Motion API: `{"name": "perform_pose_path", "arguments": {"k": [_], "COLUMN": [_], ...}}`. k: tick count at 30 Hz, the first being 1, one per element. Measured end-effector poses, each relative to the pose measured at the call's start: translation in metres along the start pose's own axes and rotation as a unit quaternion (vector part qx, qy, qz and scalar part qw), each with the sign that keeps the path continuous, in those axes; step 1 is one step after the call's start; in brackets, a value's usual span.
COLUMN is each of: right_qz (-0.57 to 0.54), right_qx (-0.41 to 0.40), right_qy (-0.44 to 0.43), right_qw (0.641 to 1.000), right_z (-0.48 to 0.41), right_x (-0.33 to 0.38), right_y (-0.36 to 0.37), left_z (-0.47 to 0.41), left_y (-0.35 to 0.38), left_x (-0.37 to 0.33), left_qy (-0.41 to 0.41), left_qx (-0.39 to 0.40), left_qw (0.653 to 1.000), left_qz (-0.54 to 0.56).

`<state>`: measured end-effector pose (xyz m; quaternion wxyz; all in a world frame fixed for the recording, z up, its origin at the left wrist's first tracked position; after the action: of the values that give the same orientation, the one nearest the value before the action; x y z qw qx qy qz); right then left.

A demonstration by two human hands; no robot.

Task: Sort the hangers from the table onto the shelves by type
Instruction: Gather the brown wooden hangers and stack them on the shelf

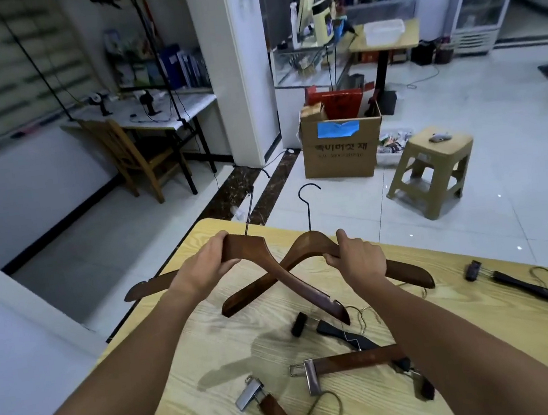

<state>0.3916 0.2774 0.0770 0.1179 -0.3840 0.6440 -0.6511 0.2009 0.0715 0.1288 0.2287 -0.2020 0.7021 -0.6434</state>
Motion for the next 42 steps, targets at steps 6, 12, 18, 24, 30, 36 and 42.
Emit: {"name": "perform_pose_path", "arguments": {"k": [6,12,18,24,30,36,42], "right_qz": [-0.005,-0.015,-0.02,-0.031,-0.041,-0.083,-0.087], "right_qx": [-0.013,-0.027,-0.013,0.009,0.005,0.023,0.055], "right_qy": [-0.031,-0.085,-0.156,-0.232,-0.31,-0.374,-0.452], "right_qw": [0.999,0.996,0.987,0.972,0.95,0.923,0.886], "right_z": [0.018,0.044,0.087,0.143,0.2,0.266,0.344], "right_x": [0.011,0.021,0.043,0.078,0.131,0.196,0.25], "right_y": [-0.034,-0.06,-0.083,-0.092,-0.099,-0.108,-0.106], "left_z": [0.038,0.101,0.187,0.275,0.372,0.473,0.59], "left_y": [-0.034,-0.06,-0.073,-0.092,-0.118,-0.143,-0.158], "left_x": [-0.006,-0.013,-0.022,-0.024,-0.01,0.004,0.002], "left_qy": [-0.02,-0.075,-0.144,-0.213,-0.298,-0.386,-0.489], "left_qx": [-0.038,-0.053,-0.063,-0.071,-0.098,-0.116,-0.121], "left_qw": [0.999,0.995,0.986,0.97,0.943,0.906,0.854], "left_qz": [-0.019,-0.036,-0.054,-0.088,-0.111,-0.129,-0.126]}}
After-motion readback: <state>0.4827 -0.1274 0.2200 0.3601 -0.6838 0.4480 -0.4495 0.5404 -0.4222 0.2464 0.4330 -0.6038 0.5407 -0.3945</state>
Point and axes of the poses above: each hand's wrist, its own z-axis away from the middle knuckle, its own y-axis out of the palm, x = y × z, the point moved 7 cm from there along -z, towards the middle knuckle, and after that the axes turned 13 degrees about -z, right-handed, at the moved point
